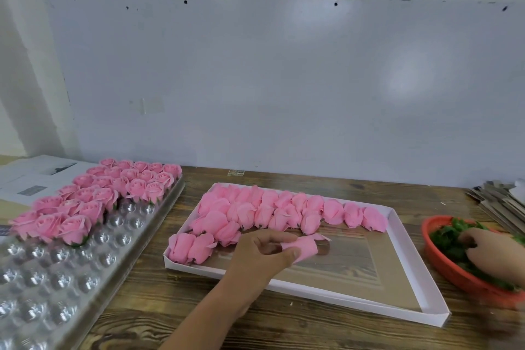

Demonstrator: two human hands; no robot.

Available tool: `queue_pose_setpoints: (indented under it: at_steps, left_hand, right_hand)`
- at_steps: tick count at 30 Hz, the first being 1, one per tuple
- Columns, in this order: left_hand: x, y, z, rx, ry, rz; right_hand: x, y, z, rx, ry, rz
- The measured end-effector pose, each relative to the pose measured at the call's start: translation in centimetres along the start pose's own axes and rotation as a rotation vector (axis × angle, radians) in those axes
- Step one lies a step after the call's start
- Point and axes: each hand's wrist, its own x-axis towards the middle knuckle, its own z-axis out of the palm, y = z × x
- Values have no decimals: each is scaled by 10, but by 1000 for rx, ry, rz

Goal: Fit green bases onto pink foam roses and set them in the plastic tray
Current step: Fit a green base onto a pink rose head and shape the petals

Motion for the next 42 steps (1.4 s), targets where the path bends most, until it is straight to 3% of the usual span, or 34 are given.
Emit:
queue_pose_setpoints:
  at_steps: [10, 25, 30, 33, 38, 42]
  left_hand:
    - [-1, 2, 1, -17, 6, 6]
    - [-2, 7, 1, -85, -22, 3]
    - [-3, 7, 0, -101, -27, 0]
    - [-3, 6, 0, -115, -31, -5]
    - [0, 2, -2, -146, -23, -55]
    - [1, 1, -3, -172, -44, -85]
  right_hand:
    - [7, 6, -6, 221, -19, -20]
    - [60, 49, 27, 379, 343, 125]
    - [86, 74, 45, 411, 264, 172]
    - [55, 53, 29, 461, 240, 160]
    - [-50, -34, -23, 554, 345, 33]
    - [-114, -116, -32, 849, 279, -171]
